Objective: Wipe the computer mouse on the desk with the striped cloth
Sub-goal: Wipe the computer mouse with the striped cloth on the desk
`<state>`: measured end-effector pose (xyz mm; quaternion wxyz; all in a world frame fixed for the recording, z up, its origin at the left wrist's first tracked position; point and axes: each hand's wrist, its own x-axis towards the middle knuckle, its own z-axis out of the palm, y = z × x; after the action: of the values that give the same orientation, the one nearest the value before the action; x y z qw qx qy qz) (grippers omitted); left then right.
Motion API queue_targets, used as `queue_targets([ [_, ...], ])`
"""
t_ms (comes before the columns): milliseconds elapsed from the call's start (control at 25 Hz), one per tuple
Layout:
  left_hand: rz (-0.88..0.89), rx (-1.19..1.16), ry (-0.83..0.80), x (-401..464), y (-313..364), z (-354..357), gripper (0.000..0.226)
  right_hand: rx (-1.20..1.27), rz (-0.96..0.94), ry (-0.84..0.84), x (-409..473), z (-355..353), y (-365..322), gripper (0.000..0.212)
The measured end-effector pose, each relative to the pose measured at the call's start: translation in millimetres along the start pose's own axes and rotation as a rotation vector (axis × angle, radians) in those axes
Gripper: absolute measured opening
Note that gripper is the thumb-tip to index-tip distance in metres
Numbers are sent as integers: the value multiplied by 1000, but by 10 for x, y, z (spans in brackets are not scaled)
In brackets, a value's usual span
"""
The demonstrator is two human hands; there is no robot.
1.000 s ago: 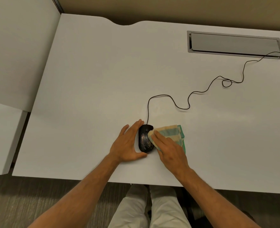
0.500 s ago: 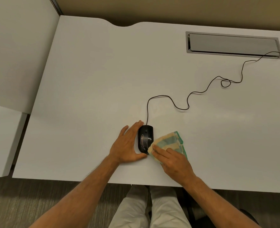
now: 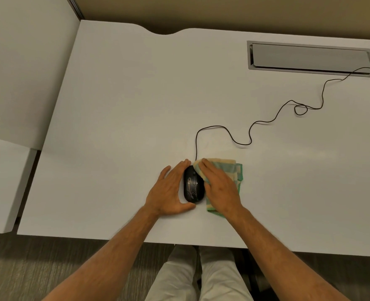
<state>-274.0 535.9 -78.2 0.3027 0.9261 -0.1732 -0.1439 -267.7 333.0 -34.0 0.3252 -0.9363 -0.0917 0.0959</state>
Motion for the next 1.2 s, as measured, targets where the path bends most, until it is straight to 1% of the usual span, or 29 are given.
queue_targets([
  [160,5,-2,3,-5,-7,10,126,-179,-113,-75,-181,-33,-53,64],
  [320,4,-9,6,-1,4,7,126,-345,-197,-45,-422,60,-76,72],
  [440,2,-26,16,-8,17,10,125,-385,-257,-18,-581,120,0,77],
  [520,4,-28,24,-10,25,8,124,-393,-290,-36,-676,145,61,79],
  [640,6,-23,20,-14,26,4,125,-390,-329,-77,-810,159,122,73],
  [720,4,-14,17,-10,20,6,125,-330,-293,-49,-842,110,146,64],
  [760,3,-7,17,-9,13,10,125,-262,-234,-22,-822,65,147,60],
  [880,8,13,13,-6,-9,15,126,-32,-2,108,-583,-72,110,58],
  [960,9,12,7,-1,-20,13,126,21,77,185,-313,-104,59,55],
  [1000,9,8,6,-2,-20,13,126,39,93,191,-177,-103,32,53],
  [1080,10,-4,7,-3,-22,18,125,73,102,122,38,-73,-16,51],
  [1160,10,-11,9,0,-24,29,125,37,77,7,136,-17,-31,51],
  [1200,9,-13,9,2,-26,33,125,6,63,-25,146,9,-22,52],
])
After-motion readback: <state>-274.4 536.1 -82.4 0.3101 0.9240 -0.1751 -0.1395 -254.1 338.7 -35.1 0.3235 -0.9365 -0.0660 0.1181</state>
